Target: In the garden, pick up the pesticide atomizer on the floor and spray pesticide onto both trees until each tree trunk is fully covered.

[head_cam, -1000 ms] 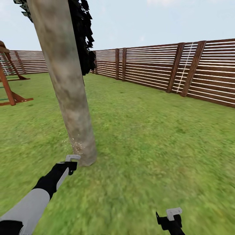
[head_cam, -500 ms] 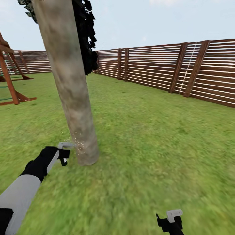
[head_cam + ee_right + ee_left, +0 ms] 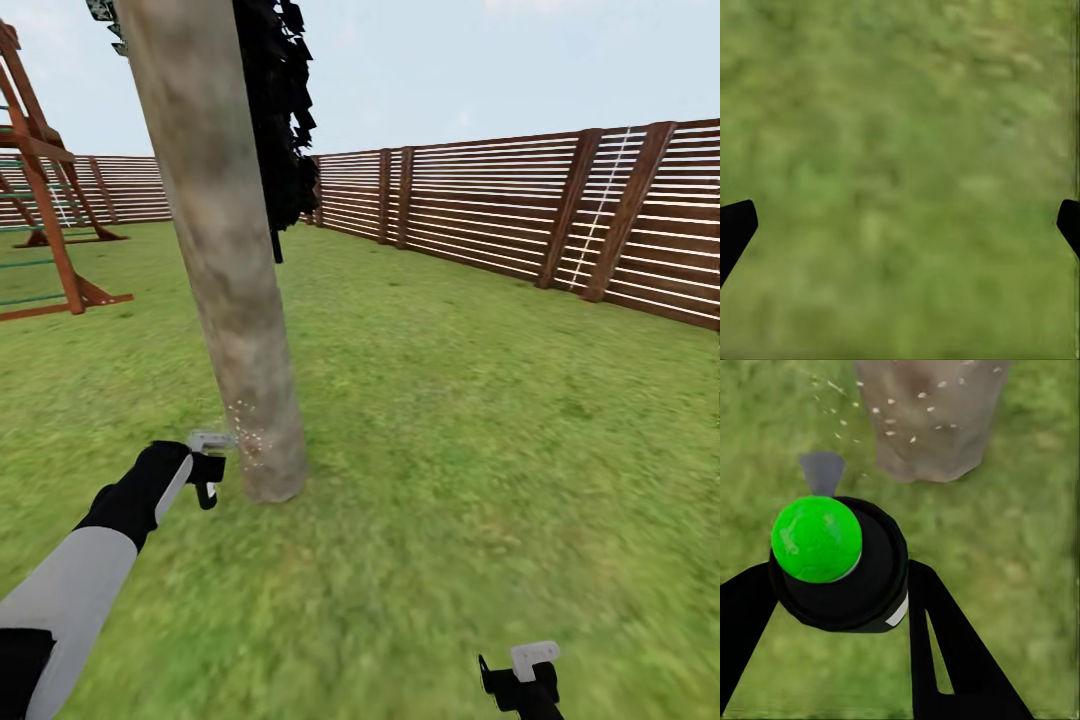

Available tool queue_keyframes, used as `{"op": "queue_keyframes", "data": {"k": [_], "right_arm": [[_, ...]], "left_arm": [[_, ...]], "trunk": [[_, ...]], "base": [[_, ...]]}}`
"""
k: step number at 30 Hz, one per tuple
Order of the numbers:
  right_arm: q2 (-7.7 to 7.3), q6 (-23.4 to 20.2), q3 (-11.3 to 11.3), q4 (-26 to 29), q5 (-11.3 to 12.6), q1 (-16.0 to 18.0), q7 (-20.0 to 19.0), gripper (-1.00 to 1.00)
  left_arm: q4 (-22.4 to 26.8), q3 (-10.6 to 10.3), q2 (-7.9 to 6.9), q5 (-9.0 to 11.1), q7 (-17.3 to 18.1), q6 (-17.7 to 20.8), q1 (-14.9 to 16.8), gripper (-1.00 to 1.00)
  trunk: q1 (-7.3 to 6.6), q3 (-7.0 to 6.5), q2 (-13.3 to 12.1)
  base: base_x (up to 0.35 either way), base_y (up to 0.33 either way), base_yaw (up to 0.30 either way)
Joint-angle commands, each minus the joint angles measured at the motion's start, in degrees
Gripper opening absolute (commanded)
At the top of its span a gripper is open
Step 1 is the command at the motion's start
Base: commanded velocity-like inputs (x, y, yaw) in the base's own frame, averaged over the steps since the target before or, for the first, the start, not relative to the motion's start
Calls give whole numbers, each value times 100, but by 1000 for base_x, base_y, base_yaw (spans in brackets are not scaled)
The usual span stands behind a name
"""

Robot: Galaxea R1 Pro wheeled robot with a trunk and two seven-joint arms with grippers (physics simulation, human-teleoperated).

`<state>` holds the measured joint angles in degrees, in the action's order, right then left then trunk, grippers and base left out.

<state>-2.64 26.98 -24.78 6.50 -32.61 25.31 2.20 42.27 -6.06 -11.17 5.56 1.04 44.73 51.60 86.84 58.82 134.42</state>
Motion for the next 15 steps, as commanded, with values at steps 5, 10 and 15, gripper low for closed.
{"op": "queue_keyframes", "data": {"k": [5, 10, 15], "right_arm": [[0, 0, 0, 0, 0, 0, 0, 100], [0, 1, 0, 0, 0, 0, 0, 100], [-7, 8, 0, 5, 0, 0, 0, 100]], "left_arm": [[1, -19, -21, -23, -34, 134, -16, -100], [1, -26, -40, -29, -59, 104, -19, -100], [1, -3, -38, -20, -471, 73, -19, -100]], "trunk": [[0, 0, 0], [0, 0, 0], [0, 0, 0]], "base": [[0, -272, 43], [0, -273, 255], [0, -273, 150]]}}
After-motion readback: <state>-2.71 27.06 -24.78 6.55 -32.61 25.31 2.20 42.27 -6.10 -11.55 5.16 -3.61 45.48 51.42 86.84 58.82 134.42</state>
